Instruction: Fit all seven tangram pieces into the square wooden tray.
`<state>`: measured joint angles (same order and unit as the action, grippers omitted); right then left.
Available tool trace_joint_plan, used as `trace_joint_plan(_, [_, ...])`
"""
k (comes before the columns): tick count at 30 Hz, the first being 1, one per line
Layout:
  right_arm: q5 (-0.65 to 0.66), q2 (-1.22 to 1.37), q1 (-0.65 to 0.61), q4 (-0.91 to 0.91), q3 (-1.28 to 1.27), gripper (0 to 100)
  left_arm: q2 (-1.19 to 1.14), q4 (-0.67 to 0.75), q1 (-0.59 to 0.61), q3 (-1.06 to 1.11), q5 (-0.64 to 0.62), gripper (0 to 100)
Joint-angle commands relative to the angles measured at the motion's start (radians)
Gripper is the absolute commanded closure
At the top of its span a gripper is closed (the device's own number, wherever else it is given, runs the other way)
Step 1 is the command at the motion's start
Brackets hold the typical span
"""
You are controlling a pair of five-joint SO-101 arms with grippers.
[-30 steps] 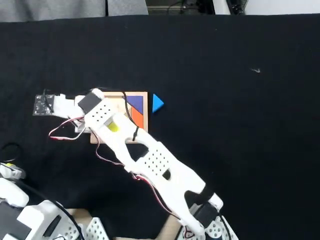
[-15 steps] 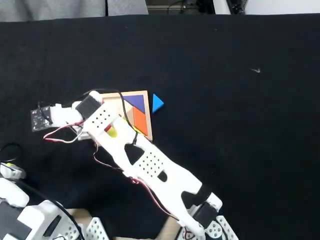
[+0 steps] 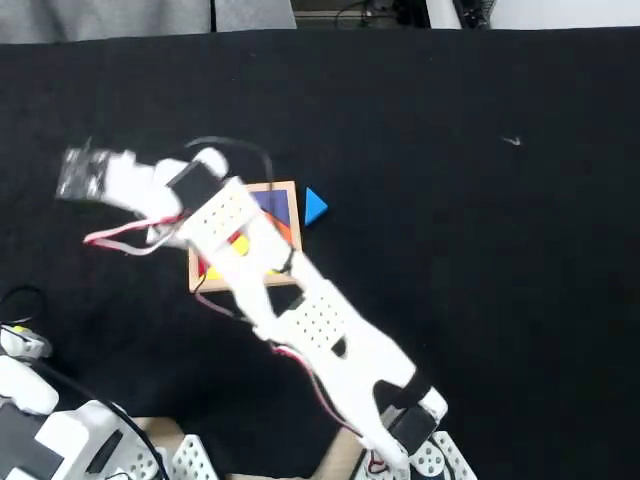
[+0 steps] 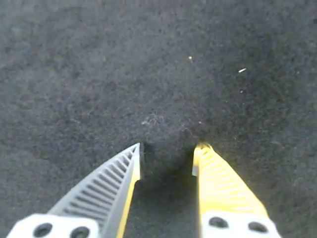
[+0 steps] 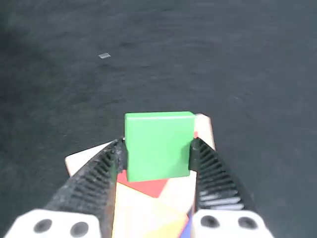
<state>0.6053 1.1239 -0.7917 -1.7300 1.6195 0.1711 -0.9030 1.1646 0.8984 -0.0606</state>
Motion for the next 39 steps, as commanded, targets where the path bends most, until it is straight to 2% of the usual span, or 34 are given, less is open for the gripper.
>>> trace_joint_plan(1, [-0.114, -0.153, 0.091, -0.037, 0.022, 90.0, -0.005, 0.02, -0.01, 0.004, 0.003, 82])
trace_joint_plan(6, [-0.192, -0.295, 0.163, -0.04, -0.13, 90.0, -0.005, 0.02, -0.01, 0.004, 0.003, 82])
trace_joint_plan(12, [-0.229, -0.581, 0.152, -0.031, -0.601, 90.0, -0.005, 0.02, -0.012, 0.004, 0.003, 82])
trace_joint_plan(14, [-0.258, -0.633, 0.15, 0.048, -0.771, 90.0, -0.005, 0.02, -0.012, 0.004, 0.003, 82])
trace_joint_plan(20, [-0.387, -0.616, 0.209, 0.451, -1.129, 90.0, -0.005, 0.02, -0.012, 0.004, 0.005, 82])
trace_joint_plan(24, [-0.42, -0.539, 0.218, 0.505, -1.133, 89.9, -0.005, 0.02, -0.012, 0.005, 0.005, 82])
trace_joint_plan(39, [-0.417, -0.42, 0.226, 0.479, -1.056, 89.5, -0.005, 0.02, -0.012, 0.002, 0.005, 82])
